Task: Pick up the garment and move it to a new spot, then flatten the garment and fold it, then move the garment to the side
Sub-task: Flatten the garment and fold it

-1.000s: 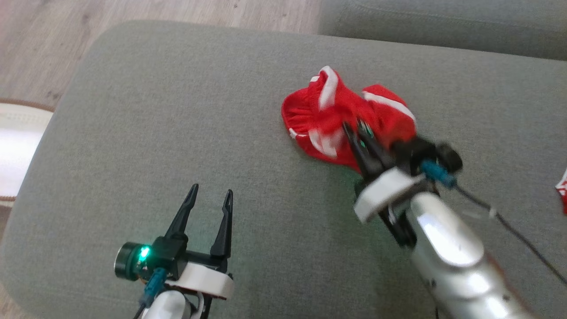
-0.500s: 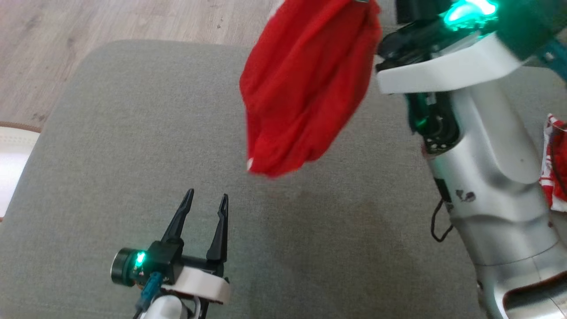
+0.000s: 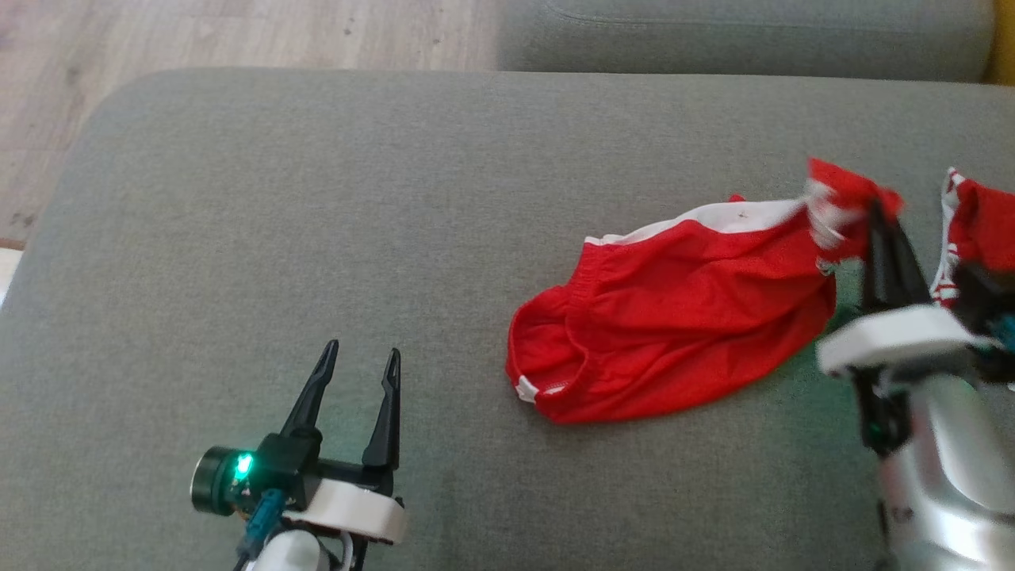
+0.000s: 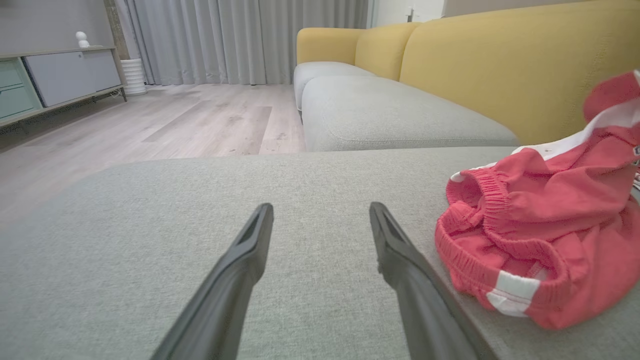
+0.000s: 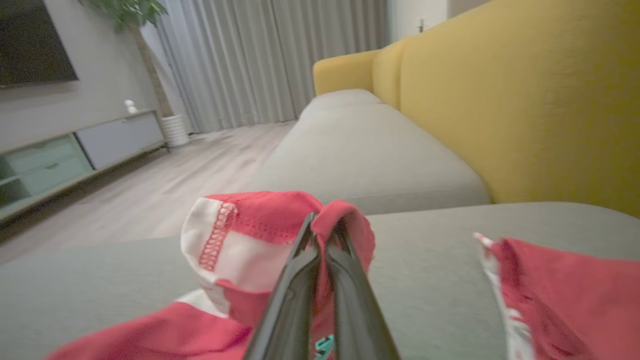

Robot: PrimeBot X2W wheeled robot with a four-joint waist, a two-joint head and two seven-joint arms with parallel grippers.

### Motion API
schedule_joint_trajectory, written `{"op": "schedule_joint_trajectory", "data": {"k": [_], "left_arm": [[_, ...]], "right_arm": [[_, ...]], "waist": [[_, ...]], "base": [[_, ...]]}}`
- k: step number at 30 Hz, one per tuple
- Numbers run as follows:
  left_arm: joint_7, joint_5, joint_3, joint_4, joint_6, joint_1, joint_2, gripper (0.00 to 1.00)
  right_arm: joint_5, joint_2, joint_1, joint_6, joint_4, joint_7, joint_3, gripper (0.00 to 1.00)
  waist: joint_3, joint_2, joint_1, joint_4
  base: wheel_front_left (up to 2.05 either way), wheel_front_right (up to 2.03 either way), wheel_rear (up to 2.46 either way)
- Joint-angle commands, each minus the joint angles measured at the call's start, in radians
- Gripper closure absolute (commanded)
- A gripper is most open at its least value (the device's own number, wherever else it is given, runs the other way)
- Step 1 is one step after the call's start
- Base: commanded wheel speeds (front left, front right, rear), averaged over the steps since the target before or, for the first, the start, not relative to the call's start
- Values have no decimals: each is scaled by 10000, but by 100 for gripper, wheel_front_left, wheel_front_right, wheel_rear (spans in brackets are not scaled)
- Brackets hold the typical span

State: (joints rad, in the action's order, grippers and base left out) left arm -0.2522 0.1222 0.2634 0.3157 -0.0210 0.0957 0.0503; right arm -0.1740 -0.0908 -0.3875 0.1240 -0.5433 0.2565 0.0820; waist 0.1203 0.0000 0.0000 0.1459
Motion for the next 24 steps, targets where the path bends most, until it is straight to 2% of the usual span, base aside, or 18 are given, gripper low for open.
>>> {"op": "schedule_joint_trajectory", "data": {"k": [1,5,6,7,13,17,24], "left_arm": [[-95,-67,-324,-302,-9,359,-1,0],[-95,-124,-322,-257,-48,450,-1,0],[-95,-124,-323,-249,-46,467,-1,0],[-95,-126,-315,-240,-50,485,-1,0],[-95,-127,-294,-183,-67,483,-1,0],[-95,-135,-340,-209,-74,404,-1,0],[-95,64,-459,-573,-89,272,-1,0]], "right_arm": [[192,-127,-197,67,201,52,55,100],[874,-223,49,67,-399,52,1064,98],[1074,-206,53,67,-489,51,1248,24],[1234,-172,39,67,-564,48,1393,0],[1718,113,-12,67,-615,50,1705,0],[1679,265,191,67,-234,51,1664,0],[1257,384,1185,67,1094,52,627,0]], "waist": [[60,0,0,-93],[99,0,0,-279],[96,0,0,-328],[97,0,0,-364],[-24,0,0,-533],[-173,0,0,-655],[-417,0,0,-982]], "base": [[0,0,0],[0,0,0],[0,0,0],[0,0,0],[0,0,0],[0,0,0],[0,0,0]]}}
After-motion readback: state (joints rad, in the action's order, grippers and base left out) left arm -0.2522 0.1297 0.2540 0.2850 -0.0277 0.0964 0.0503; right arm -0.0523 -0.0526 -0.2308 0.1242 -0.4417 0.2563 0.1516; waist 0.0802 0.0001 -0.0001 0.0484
